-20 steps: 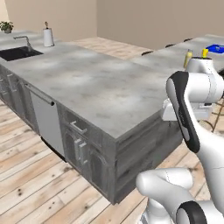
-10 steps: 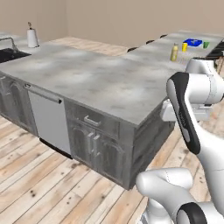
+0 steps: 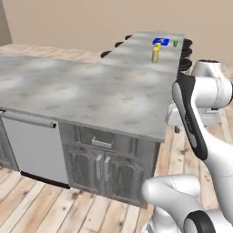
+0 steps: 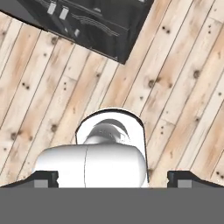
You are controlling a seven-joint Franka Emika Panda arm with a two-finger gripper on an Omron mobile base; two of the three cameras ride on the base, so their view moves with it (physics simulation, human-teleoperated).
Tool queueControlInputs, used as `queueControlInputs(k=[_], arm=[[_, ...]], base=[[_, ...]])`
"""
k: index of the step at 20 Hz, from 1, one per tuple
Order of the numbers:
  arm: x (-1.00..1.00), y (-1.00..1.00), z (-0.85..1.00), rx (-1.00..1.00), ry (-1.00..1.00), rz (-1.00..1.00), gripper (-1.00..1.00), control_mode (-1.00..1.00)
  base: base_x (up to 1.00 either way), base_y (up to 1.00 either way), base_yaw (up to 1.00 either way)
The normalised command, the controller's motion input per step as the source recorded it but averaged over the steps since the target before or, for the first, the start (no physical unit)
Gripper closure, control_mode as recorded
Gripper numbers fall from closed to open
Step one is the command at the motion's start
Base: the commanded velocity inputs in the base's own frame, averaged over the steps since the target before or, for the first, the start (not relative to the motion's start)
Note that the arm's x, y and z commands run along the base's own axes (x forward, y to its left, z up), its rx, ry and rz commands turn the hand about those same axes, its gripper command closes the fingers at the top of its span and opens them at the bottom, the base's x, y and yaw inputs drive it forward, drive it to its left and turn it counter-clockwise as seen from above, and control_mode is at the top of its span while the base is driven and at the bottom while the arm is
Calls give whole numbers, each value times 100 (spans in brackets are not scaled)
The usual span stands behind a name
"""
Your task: Place the drinks on the dining counter in a tight cluster.
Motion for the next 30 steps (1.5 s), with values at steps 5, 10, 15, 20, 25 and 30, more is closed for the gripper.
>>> queueControlInputs(k=[5,10,15,20,25,30], arm=[[0,0,0,0,0,0,-100,100],[0,0,0,0,0,0,-100,100],[0,0,0,0,0,0,-100,100],[0,0,0,0,0,0,-100,100],[0,0,0,0,0,0,-100,100],[0,0,0,0,0,0,-100,100]], base=[[49,100,-48],[16,100,-36],[-23,100,-22],[-33,100,-18],[-26,100,-17],[-19,100,-13]])
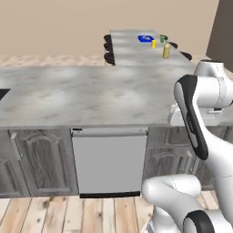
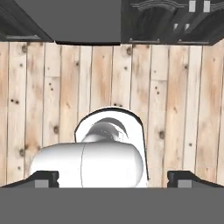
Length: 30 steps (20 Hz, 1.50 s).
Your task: Place the drinks on the dining counter in a tight cluster.
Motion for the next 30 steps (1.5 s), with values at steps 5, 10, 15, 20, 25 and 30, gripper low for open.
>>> queueControlInputs(k=[5,10,15,20,25,30], arm=[[0,0,0,0,0,0,-100,100],[0,0,0,0,0,0,-100,100],[0,0,0,0,0,0,-100,100],[0,0,0,0,0,0,-100,100],[0,0,0,0,0,0,-100,100],[0,0,0,0,0,0,-100,100]], base=[[-20,100,-9],[-17,100,-9],[-16,100,-11],[0,100,-16],[0,100,-18],[4,100,-10]])
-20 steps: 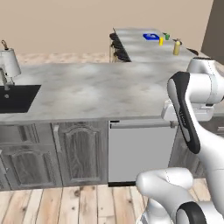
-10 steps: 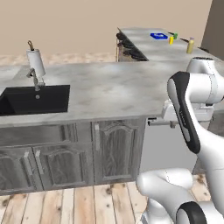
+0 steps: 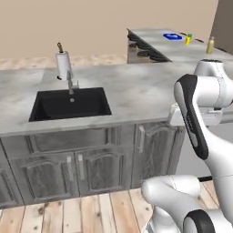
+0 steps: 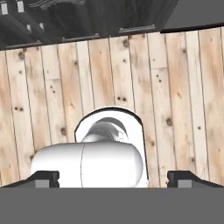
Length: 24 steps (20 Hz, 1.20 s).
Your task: Place the drinks on the dining counter in a tight cluster.
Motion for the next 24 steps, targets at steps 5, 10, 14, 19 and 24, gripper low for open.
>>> queueControlInputs(k=[5,10,14,19,24], arm=[[0,0,0,0,0,0,-100,100],[0,0,0,0,0,0,-100,100],[0,0,0,0,0,0,-100,100],[0,0,0,0,0,0,-100,100],[0,0,0,0,0,0,-100,100]], base=[[11,100,-1],[29,100,0],[68,100,-3],[93,100,-23],[57,100,-26]])
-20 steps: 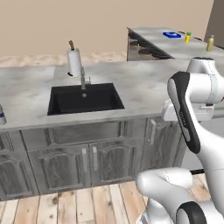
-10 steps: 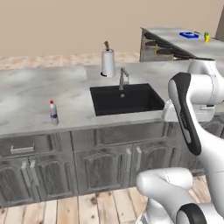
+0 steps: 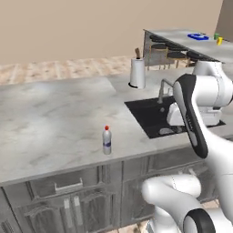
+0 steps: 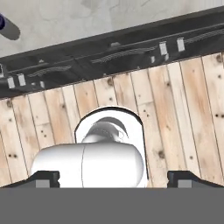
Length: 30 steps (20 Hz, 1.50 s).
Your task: Place the drinks on the dining counter in a tight cluster.
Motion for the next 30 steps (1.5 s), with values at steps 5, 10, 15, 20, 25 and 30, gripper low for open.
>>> queueControlInputs(k=[5,10,15,20,25,30], arm=[[0,0,0,0,0,0,-100,100],[0,0,0,0,0,0,-100,100],[0,0,0,0,0,0,-100,100],[0,0,0,0,0,0,-100,100],[0,0,0,0,0,0,-100,100],[0,0,0,0,0,0,-100,100]], base=[[11,98,-14],[13,68,-5],[93,-4,4],[50,-70,31],[1,-8,5],[1,0,0]])
